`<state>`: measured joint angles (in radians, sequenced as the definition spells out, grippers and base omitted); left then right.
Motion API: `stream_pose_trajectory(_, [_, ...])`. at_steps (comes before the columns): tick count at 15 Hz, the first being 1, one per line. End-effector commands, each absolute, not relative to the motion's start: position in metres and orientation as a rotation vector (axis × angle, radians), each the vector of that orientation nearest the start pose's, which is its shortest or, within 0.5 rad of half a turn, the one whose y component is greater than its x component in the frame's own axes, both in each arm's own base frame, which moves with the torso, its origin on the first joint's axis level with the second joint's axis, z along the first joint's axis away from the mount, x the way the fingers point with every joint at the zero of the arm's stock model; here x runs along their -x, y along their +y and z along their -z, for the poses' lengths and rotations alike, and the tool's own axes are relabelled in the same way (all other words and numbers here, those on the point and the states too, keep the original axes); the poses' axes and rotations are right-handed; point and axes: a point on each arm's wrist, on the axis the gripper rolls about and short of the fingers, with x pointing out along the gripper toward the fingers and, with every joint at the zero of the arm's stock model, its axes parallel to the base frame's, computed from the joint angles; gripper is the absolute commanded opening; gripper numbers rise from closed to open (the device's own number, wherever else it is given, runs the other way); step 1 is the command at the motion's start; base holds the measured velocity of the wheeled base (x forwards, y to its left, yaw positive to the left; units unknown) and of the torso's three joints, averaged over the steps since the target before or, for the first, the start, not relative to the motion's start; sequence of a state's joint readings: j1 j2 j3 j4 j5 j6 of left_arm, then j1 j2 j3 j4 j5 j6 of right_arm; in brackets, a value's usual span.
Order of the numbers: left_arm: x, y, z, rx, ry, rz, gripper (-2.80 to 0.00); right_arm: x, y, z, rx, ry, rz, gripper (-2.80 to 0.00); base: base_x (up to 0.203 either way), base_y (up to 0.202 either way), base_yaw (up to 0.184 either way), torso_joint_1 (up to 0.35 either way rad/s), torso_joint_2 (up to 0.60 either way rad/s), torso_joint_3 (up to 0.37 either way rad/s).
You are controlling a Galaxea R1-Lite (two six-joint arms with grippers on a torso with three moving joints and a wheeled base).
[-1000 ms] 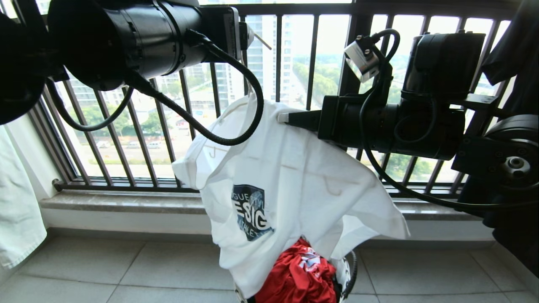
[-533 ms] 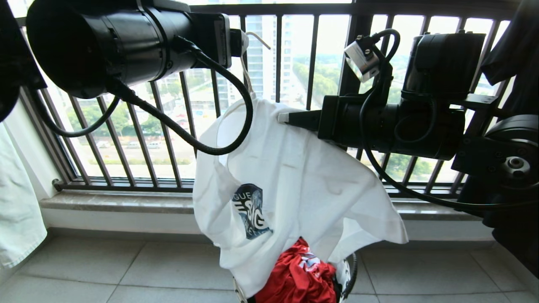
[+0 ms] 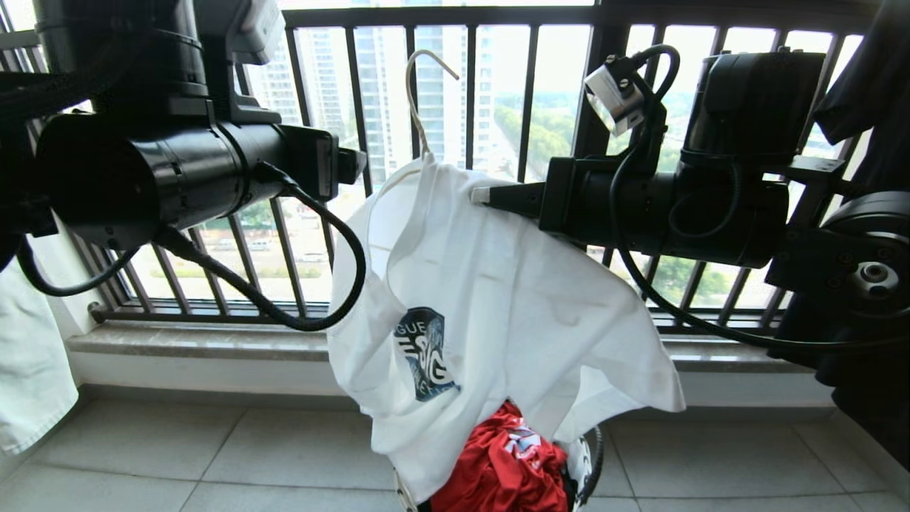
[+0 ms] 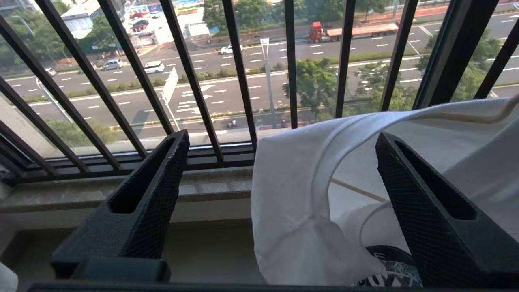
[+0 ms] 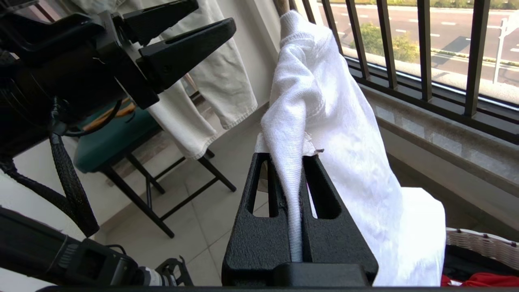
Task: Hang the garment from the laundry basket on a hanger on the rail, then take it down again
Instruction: Hang the clothes on the clothes rack
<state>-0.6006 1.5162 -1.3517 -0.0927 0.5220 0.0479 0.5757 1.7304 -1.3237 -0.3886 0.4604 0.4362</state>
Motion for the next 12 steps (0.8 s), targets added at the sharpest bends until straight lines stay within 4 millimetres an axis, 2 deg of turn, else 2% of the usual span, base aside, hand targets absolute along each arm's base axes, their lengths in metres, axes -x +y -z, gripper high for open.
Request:
stream_pose_trajectory(1, [-0.222, -0.132, -0.335, -0.083, 0.07, 0.053, -2.8, -0.278, 0.192, -0.295, -0.398, 0.242, -1.018, -2.8, 0.0, 0.0, 0.0, 0.0, 0.0, 0.0])
stream_pose_trajectory(5, [-0.226, -0.125, -0.321, -0.068, 0.129, -0.005, -2.8, -0.278, 0.191, -0.296, -0.398, 0.24, -1.017, -2.8, 0.0, 0.0, 0.0, 0.0, 0.0, 0.0])
stream_pose_trajectory(7, [-0.223, -0.125, -0.31, -0.084, 0.256, -0.008, -2.8, -0.278, 0.191, -0.296, -0.398, 0.241, -1.017, -2.8, 0.0, 0.0, 0.0, 0.0, 0.0, 0.0])
stream_pose_trajectory(9, [-0.232, -0.13, -0.303, -0.04, 0.376, -0.019, -2.8, -0.278, 0.192, -0.297, -0.398, 0.237, -1.018, -2.8, 0.0, 0.0, 0.0, 0.0, 0.0, 0.0])
stream_pose_trajectory(12, [-0.237, -0.137, -0.307, 0.036, 0.492, 0.062, -2.8, -0.279, 0.192, -0.296, -0.398, 0.238, -1.016, -2.8, 0.0, 0.0, 0.0, 0.0, 0.0, 0.0])
